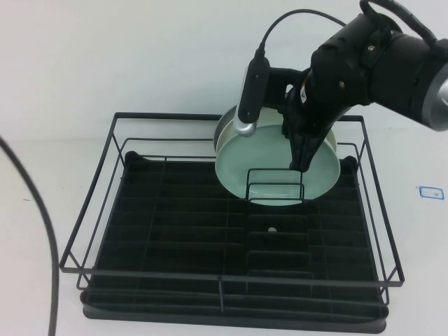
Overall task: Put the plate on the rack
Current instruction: Place the plate on the rack
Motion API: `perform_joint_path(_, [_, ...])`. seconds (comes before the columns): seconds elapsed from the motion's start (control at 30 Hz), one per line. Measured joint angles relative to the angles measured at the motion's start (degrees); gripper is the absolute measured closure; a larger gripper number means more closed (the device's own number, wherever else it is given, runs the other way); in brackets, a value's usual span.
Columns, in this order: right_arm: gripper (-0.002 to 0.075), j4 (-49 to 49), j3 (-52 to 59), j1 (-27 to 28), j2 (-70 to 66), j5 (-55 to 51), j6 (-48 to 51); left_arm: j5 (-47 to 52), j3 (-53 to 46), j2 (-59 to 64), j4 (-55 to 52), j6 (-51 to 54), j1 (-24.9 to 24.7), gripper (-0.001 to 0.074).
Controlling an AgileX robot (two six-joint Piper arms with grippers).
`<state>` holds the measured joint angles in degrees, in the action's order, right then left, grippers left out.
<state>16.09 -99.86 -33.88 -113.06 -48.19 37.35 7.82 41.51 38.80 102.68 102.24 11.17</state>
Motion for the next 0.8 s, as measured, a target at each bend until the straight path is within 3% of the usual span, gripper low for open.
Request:
perform_joint_path(0.23, [0.0563,0.4,0.0,0.0,-0.2,0.0,-2.9,-2.1,0.0,-5.5,0.0,0.0,-3.6,0.0734])
perform_joint_path(0.43, [0.0343,0.0,0.0,0.0,-1.0,-2.2,-8.3,-7.2,-1.6,-11.7,0.0,0.0,-7.5,0.0734])
perform_joint_path(0.5, [0.0307,0.5,0.0,0.0,-1.1,-2.3,-10.1,-7.3,-3.7,-14.0,0.0,0.1,-8.1,0.0734])
perform_joint_path(0.8, [0.0282,1.3,0.0,0.0,0.5,-2.6,-13.1,-8.3,-20.6,-26.0,-0.1,0.9,-8.3,0.0734])
